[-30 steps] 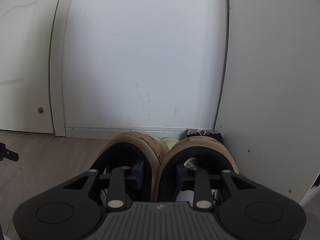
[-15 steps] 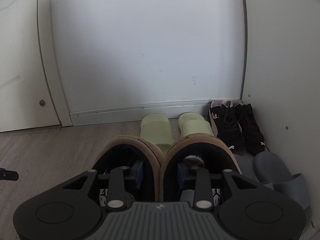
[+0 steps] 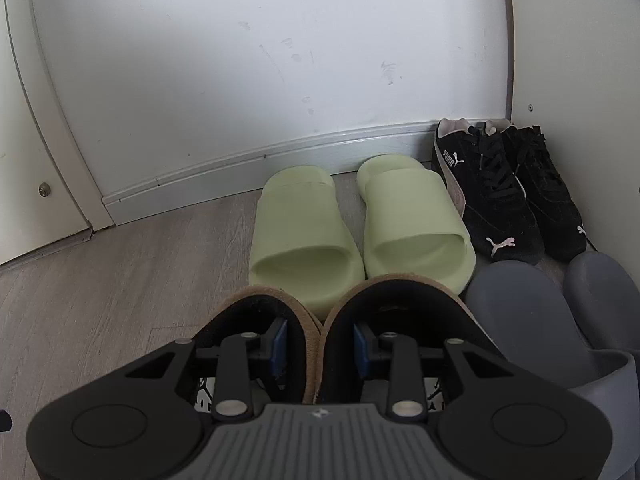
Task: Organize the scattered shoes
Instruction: 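Carry the Nike pair with the right tool toward the green slides, then lower the Nike pair in front of the green slides and open the right tool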
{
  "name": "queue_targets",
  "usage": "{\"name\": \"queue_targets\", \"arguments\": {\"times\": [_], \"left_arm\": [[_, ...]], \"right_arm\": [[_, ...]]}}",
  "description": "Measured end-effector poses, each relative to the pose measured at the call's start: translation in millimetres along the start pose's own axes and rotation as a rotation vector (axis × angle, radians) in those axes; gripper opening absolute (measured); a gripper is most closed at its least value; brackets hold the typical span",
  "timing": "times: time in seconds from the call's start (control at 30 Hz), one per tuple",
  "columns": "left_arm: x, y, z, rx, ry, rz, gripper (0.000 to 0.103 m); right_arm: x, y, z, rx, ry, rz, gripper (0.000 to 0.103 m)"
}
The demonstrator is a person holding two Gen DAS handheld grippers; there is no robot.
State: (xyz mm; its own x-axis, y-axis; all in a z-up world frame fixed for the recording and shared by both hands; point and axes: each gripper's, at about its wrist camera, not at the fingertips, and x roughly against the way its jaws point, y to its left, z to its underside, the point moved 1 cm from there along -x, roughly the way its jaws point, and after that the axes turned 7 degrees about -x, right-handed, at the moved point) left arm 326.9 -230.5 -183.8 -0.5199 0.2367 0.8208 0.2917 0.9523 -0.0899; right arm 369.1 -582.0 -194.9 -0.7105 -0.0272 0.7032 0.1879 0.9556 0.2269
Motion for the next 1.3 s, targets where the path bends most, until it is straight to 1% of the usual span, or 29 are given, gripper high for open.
{"name": "queue_targets", "arguments": {"times": [0.23,0.37,0.43,0.5,0.57,0.67,0.7,0.77,0.8,0.83,0.87,0.9,0.97,1.0,1.03,1.07,1.1,1.13,1.17,1.2,1.27,1.3], "left_arm": [[0.9,1.9,2.3,0.004,0.004,-0.003,0.082],[2.0,5.8,2.8,0.017,0.003,-0.001,0.082],[3.2,6.5,3.1,0.015,0.001,-0.005,0.082],[4.1,7.7,3.1,0.02,0.0,-0.006,0.082],[4.9,8.1,3.5,0.02,-0.002,-0.006,0.082],[5.5,9.6,3.8,0.025,-0.005,-0.002,0.082],[5.2,10.3,3.9,0.029,-0.004,0.0,0.082],[4.4,11.7,4.2,0.036,-0.003,0.005,0.082],[3.8,12.0,4.4,0.037,-0.002,0.005,0.082],[3.3,12.2,4.7,0.037,0.0,0.003,0.082],[2.7,12.4,5.0,0.037,0.001,0.002,0.082],[2.3,12.7,5.5,0.037,0.002,0.003,0.082],[2.1,13.7,6.0,0.041,-0.001,0.003,0.082],[2.1,14.0,6.0,0.044,-0.002,0.004,0.082],[2.0,14.4,6.0,0.047,-0.003,0.005,0.082],[1.9,15.1,5.8,0.052,-0.004,0.005,0.082],[2.1,16.1,5.6,0.057,-0.004,0.006,0.082],[2.5,17.0,5.8,0.06,-0.005,0.007,0.082],[3.3,19.2,6.3,0.069,-0.006,0.008,0.082],[4.0,21.6,7.1,0.077,-0.006,0.006,0.082],[4.6,24.5,8.1,0.085,-0.005,-0.005,0.082],[5.0,24.8,8.3,0.086,-0.004,-0.012,0.082]], "right_arm": [[-19.8,-12.9,-0.7,-0.098,0.026,0.006,0.037],[-21.7,-16.2,-1.7,-0.1,0.043,0.002,0.038],[-24.2,-14.9,-9.3,-0.097,0.098,0.008,0.039],[-28.3,-12.3,-22.0,-0.093,0.181,0.021,0.041],[-30.5,-12.3,-32.7,-0.118,0.244,0.032,0.043],[-29.5,-17.0,-45.2,-0.181,0.309,0.005,0.047],[-28.0,-19.6,-48.5,-0.207,0.323,-0.011,0.05],[-22.5,-25.3,-51.8,-0.252,0.323,-0.041,0.054],[-18.5,-26.9,-52.6,-0.267,0.314,-0.051,0.059],[-13.2,-27.3,-52.9,-0.273,0.296,-0.057,0.062],[-7.2,-24.5,-53.4,-0.257,0.269,-0.044,0.066],[0.2,-16.6,-53.7,-0.195,0.226,-0.004,0.069],[18.5,2.2,-50.5,-0.039,0.128,0.073,0.07],[31.4,8.9,-44.7,-0.015,0.079,0.057,0.07],[40.9,11.1,-39.2,-0.047,0.059,-0.004,0.07],[46.7,14.8,-30.7,-0.092,0.07,-0.089,0.07],[51.3,21.6,-18.1,-0.14,0.102,-0.195,0.07],[53.4,31.1,-5.1,-0.157,0.136,-0.269,0.069],[52.3,43.9,8.3,-0.135,0.171,-0.304,0.069],[49.5,56.4,22.1,-0.108,0.202,-0.324,0.069],[33.9,73.5,47.9,-0.102,0.267,-0.285,0.067],[24.8,78.4,59.4,-0.124,0.301,-0.266,0.062]]}}
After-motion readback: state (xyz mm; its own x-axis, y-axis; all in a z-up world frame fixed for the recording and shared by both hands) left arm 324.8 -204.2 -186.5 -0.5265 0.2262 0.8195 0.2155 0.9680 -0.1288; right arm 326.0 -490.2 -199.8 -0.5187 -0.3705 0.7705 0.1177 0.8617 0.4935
